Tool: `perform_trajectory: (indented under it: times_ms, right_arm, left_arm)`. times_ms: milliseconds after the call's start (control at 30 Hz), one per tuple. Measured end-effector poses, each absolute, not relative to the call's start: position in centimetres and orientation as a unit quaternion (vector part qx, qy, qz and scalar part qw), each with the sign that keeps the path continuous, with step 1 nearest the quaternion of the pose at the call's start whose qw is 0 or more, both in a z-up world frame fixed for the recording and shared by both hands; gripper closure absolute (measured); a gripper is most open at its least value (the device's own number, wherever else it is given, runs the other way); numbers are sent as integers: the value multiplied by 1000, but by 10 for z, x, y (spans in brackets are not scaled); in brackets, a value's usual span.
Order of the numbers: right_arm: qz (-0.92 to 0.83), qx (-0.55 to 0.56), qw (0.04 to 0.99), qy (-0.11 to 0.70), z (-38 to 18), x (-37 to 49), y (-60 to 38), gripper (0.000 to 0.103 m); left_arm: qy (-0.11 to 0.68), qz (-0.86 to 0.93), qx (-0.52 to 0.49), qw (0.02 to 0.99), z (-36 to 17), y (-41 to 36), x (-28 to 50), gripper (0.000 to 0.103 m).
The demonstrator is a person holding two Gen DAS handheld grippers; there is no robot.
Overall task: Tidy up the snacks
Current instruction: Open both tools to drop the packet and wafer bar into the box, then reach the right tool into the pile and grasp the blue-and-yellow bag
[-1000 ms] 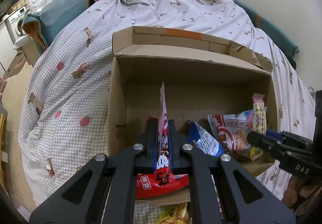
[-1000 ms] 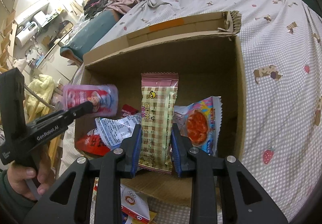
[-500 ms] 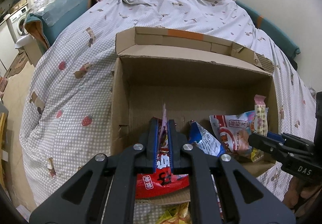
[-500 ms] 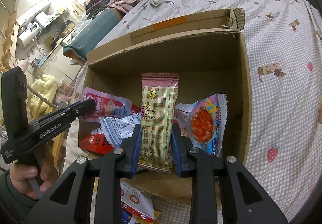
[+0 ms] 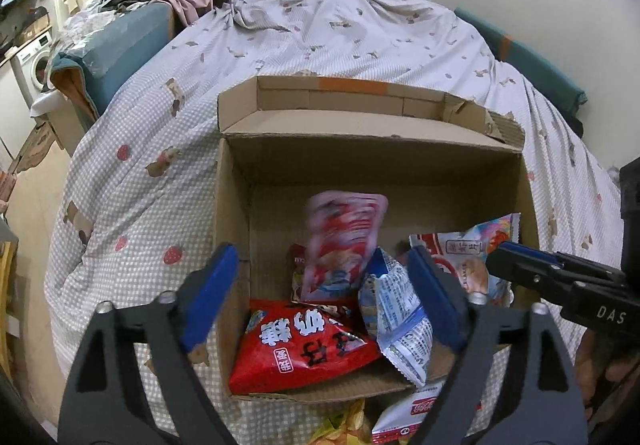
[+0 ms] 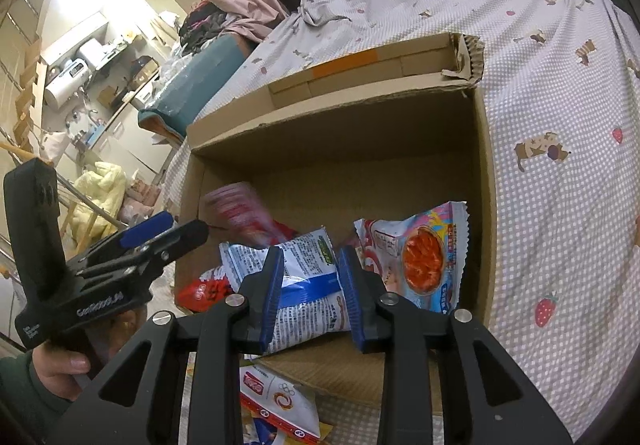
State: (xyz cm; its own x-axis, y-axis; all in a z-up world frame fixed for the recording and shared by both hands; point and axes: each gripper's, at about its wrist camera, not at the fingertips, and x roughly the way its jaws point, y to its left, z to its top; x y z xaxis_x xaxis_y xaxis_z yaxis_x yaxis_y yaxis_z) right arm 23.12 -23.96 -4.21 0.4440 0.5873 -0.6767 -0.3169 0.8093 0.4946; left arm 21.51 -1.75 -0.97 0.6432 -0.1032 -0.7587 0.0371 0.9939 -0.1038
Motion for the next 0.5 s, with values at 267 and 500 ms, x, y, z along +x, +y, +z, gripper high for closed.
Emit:
perform_trajectory:
  times_ms: [267, 500]
  right_arm:
    - [262, 156, 844, 441, -38, 231, -247, 28]
    - [257, 156, 849, 434, -31, 229, -251, 28]
  left_arm:
    - [425, -37, -58, 903, -11, -9, 214, 14]
    - [405, -16, -66, 912, -1, -1, 203, 12]
